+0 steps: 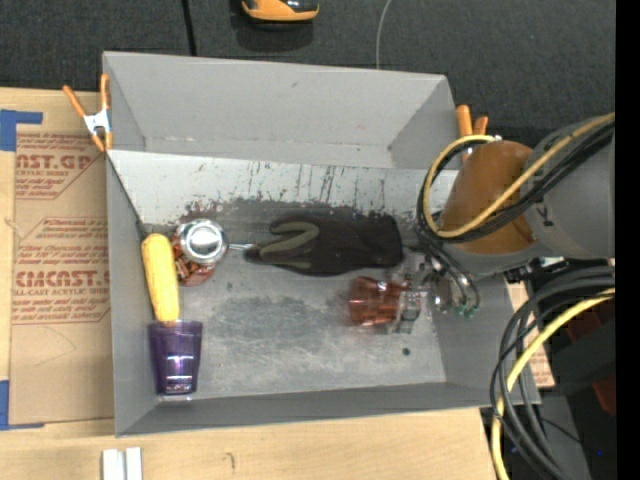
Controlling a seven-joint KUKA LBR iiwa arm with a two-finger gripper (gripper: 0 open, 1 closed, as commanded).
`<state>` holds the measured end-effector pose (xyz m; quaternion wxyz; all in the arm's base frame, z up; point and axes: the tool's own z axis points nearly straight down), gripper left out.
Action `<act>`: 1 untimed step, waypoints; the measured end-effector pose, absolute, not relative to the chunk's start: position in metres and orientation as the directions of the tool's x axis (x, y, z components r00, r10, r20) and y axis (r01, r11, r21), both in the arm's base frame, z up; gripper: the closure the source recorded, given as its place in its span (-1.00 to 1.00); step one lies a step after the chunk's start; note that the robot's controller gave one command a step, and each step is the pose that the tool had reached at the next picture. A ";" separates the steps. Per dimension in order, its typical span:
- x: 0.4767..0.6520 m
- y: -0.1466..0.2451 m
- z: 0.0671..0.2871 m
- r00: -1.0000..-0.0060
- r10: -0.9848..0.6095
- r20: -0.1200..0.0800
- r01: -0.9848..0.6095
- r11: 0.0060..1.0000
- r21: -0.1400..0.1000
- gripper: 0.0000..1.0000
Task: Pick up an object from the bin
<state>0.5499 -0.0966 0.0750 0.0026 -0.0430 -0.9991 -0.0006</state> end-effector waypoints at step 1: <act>0.549 -0.096 0.093 -0.996 0.086 0.008 0.086 0.996 0.002 1.00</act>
Offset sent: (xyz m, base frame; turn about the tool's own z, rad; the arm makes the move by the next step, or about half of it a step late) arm 0.0000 0.0000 0.0441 0.0000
